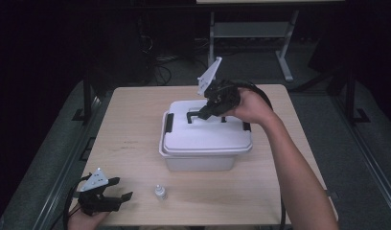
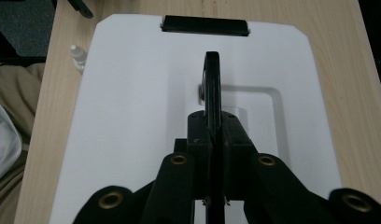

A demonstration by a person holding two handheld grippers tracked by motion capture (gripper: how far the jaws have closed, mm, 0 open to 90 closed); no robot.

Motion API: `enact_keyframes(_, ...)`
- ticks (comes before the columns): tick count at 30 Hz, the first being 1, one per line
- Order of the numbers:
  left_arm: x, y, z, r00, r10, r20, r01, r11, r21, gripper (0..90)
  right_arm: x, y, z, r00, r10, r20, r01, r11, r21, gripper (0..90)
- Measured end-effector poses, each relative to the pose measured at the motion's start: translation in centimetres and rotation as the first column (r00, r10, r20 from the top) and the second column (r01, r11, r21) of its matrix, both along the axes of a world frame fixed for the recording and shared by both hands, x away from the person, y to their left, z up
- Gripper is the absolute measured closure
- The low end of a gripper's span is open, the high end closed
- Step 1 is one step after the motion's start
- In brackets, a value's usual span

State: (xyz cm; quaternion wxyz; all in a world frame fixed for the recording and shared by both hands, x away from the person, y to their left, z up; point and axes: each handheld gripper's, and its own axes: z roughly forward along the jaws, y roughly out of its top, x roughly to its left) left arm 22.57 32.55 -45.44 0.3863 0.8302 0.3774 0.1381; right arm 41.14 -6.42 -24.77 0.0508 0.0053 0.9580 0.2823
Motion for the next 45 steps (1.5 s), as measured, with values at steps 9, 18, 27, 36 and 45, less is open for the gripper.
enact_keyframes(9,0.0,-0.2,-0.1,1.0000,-0.005,-0.003,0.005,0.9999,0.013,22.9,-1.7,-5.3,0.8,0.9985,-0.051,0.021,0.051,0.9984,0.023,83.9)
enact_keyframes(18,0.1,-0.4,-0.1,0.9999,-0.009,-0.006,0.009,0.9997,0.022,22.8,-3.4,-9.3,0.9,0.9950,-0.097,0.025,0.096,0.9945,0.042,83.9)
enact_keyframes(27,0.0,0.0,-0.2,0.9999,0.009,-0.007,-0.009,1.0000,0.004,22.8,-5.9,-14.6,0.5,0.9857,-0.166,0.028,0.164,0.9839,0.071,83.9)
enact_keyframes(36,-0.1,-0.3,0.0,1.0000,0.002,0.002,-0.002,0.9998,0.018,22.9,-7.7,-19.9,-0.3,0.9702,-0.241,0.017,0.239,0.9678,0.078,83.9)
enact_keyframes(45,-0.2,-0.5,0.0,1.0000,0.001,0.001,-0.001,0.9998,0.021,22.9,-9.1,-23.4,-1.5,0.9561,-0.293,0.010,0.291,0.9528,0.088,83.9)
